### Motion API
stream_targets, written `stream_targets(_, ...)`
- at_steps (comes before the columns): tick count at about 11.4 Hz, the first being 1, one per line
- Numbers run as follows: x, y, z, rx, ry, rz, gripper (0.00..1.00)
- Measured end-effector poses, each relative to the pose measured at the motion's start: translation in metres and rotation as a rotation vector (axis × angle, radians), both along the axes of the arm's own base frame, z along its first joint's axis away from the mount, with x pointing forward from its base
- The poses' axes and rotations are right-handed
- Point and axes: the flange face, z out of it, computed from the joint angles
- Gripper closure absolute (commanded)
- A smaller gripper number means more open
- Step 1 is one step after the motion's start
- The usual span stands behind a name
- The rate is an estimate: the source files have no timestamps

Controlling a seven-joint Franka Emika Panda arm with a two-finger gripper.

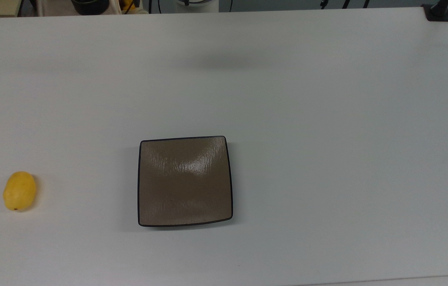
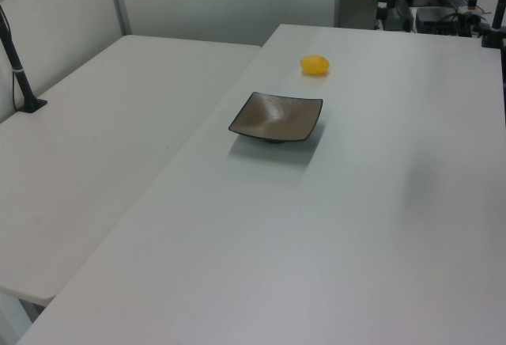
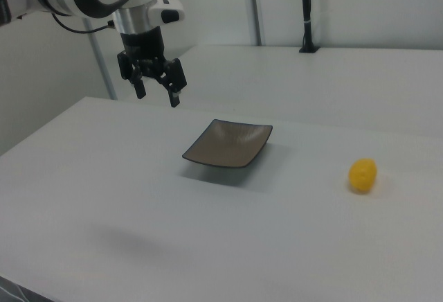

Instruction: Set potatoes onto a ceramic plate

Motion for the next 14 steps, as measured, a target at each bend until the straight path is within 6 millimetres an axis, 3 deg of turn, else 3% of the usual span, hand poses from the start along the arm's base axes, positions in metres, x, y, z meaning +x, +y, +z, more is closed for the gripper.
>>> stream_targets(14,0.0018,-0.0017,0.0013,0.0,-0.015,-0.004,0.0)
